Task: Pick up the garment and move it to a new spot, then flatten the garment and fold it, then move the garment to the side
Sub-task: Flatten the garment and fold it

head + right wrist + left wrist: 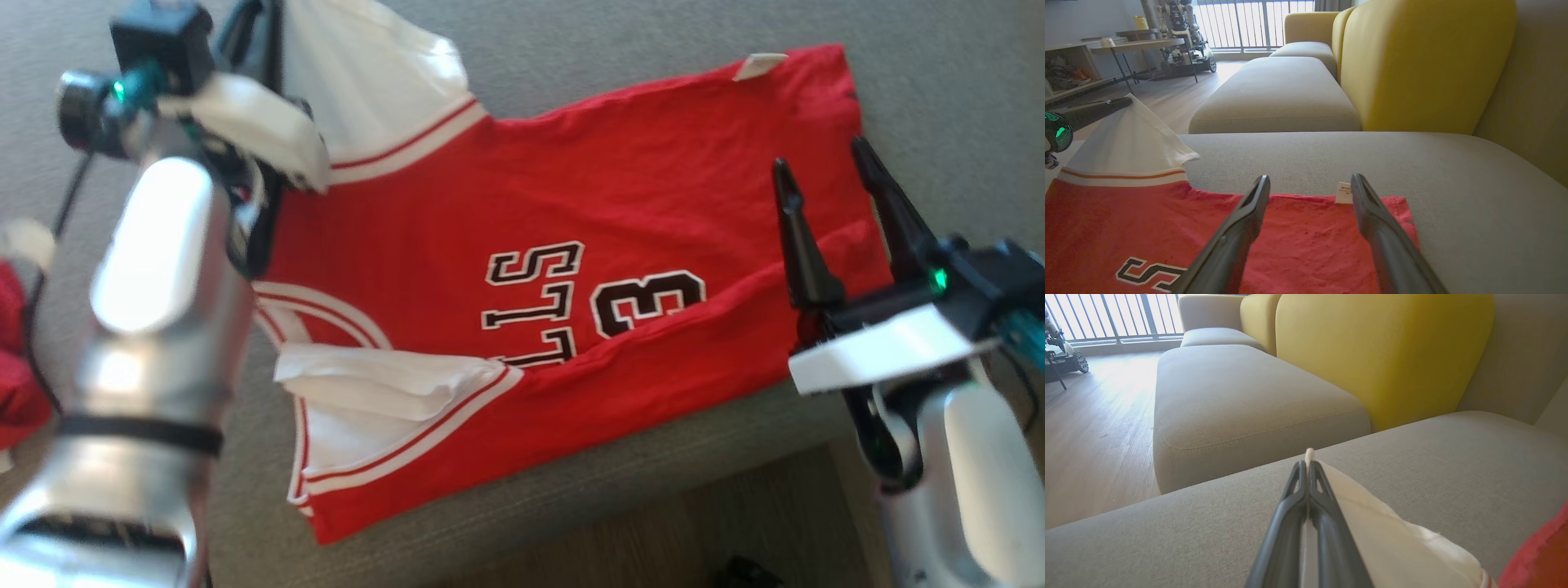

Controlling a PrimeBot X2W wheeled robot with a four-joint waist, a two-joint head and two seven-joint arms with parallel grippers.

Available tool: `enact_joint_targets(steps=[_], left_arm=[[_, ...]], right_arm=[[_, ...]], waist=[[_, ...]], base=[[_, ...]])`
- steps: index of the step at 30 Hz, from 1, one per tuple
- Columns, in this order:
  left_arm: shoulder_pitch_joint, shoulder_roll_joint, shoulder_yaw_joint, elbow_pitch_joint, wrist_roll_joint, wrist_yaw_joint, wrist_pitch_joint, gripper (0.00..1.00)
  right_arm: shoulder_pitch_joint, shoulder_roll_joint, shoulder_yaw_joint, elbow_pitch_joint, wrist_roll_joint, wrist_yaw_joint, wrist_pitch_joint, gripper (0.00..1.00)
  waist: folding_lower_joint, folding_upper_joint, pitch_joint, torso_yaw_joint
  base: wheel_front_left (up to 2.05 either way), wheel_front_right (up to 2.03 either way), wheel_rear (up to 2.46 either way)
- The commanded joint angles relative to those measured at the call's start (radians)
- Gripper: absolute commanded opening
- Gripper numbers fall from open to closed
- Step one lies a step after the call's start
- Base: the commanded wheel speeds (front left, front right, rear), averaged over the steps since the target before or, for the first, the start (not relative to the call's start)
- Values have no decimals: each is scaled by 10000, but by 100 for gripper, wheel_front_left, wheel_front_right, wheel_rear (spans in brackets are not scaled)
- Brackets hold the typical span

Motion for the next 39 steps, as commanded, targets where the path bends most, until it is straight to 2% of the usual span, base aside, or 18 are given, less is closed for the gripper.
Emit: enact_joint_targets(steps=[1, 7, 12, 15, 16, 20, 25, 29, 39], left_arm=[[619, 228, 382, -1193, 80, 78, -119, 0], [2272, -108, 734, -3566, 70, 224, -120, 0], [3233, -399, 726, -4886, 20, 103, -121, 0], [3664, -486, 636, -5485, 133, 20, -121, 0], [3664, -486, 636, -5485, 133, 20, -121, 0], [4050, -585, 459, -5849, 329, -53, -121, 0], [4159, -670, 301, -5971, 460, -133, -121, 0], [4153, -713, 290, -6060, 500, -165, -122, 0], [4216, -770, 310, -6136, 596, -220, -122, 0]], right_arm=[[-621, -223, 343, -129, -6, -4, 192, 100], [-1777, -1024, 569, 963, -137, -4, 739, 100], [-2801, -1746, 480, 2469, 93, -4, 1146, 100], [-3314, -2347, 729, 3462, 107, -4, 1248, 100], [-3314, -2347, 729, 3462, 107, -4, 1248, 100], [-3959, -2795, 813, 4771, 257, -4, 1330, 100], [-4765, -3061, 611, 6385, 188, -4, 1432, 100], [-5256, -3090, 132, 7387, -418, -4, 1350, 100], [-5993, -2967, -449, 9103, -1177, -4, 1413, 100]], waist=[[0, 0, -185, 317], [0, 0, -426, 1048], [0, 0, -364, 1589], [0, 0, -269, 1847], [0, 0, -269, 1847], [0, 0, -150, 2112], [0, 0, -12, 2249], [0, 0, 80, 2286], [0, 0, 203, 2324]], base=[[0, 0, 0], [0, 0, 0], [0, 0, 0], [0, 0, 0], [0, 0, 0], [0, 0, 0], [0, 0, 0], [0, 0, 0], [0, 0, 0]])
